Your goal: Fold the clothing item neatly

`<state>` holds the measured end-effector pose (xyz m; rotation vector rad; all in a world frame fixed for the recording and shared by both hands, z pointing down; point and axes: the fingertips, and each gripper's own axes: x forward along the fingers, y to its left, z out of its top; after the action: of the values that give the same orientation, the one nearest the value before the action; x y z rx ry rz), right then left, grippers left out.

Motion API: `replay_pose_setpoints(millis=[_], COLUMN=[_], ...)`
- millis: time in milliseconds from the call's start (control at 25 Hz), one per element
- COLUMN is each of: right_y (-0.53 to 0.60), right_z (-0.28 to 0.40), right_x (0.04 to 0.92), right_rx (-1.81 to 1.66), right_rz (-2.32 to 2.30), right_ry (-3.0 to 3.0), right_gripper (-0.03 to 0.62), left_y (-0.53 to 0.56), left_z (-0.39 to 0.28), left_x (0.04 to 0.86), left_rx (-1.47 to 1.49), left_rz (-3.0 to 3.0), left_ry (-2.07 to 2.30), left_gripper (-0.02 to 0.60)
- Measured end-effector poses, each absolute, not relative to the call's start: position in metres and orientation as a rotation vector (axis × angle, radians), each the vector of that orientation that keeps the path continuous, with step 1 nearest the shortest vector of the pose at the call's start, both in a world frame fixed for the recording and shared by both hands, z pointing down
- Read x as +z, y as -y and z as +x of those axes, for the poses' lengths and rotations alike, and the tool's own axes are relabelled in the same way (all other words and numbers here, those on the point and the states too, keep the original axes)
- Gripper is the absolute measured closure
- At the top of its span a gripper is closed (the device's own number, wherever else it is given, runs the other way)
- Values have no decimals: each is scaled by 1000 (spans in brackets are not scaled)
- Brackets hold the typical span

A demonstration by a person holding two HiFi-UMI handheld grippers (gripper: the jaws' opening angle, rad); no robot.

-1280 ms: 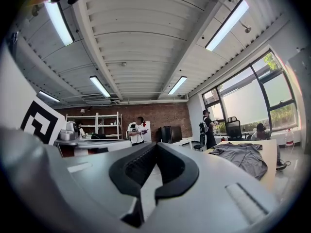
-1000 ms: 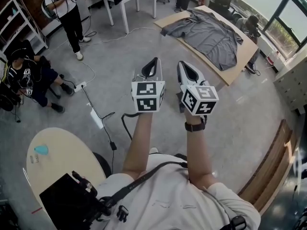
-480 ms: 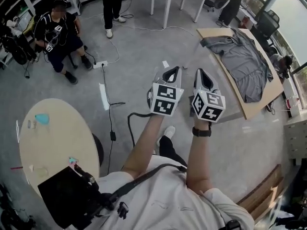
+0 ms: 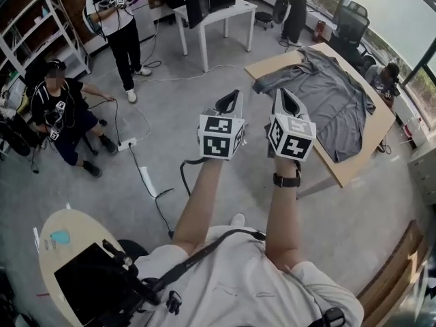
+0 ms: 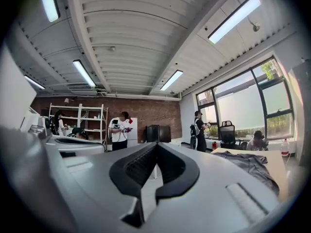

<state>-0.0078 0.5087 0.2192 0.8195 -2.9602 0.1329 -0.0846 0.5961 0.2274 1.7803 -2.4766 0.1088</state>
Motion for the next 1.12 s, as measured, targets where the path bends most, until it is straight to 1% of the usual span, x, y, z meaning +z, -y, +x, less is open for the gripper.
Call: replay_pose_setpoints(millis=[120, 240, 360, 520, 600, 760, 920, 1120], right_y=[-479, -450, -424, -396, -370, -309, -269, -236], right_z=[-2, 0, -13, -47, -59, -71, -64, -48], right_x=[214, 229, 246, 276, 290, 296, 288, 308], right_rx=[109, 183, 253, 97, 79, 203, 185, 184], right_rz=[888, 939, 919, 812, 869, 1042, 1270, 1388], right_ry=[2966, 2943, 2930, 2813, 2724, 2670, 2621, 2526], right_gripper=[598, 597, 599, 591, 591, 591, 591, 591], left_y=[-552, -518, -482, -427, -394, -328, -280, -228], left_z=[-78, -73, -82, -100, -111, -126, -134, -120], left_x=[224, 243, 259, 265, 268, 267, 270, 304], left_rx=[106, 143, 173, 162, 162, 172, 143, 180], left_rz=[1862, 1896, 1929, 2031, 2088, 2220, 2326, 2368], left_ry=[2433, 2354, 2289, 2201, 2139, 2000, 1866, 1690], left_gripper=[581, 581, 581, 581, 581, 581, 581, 581])
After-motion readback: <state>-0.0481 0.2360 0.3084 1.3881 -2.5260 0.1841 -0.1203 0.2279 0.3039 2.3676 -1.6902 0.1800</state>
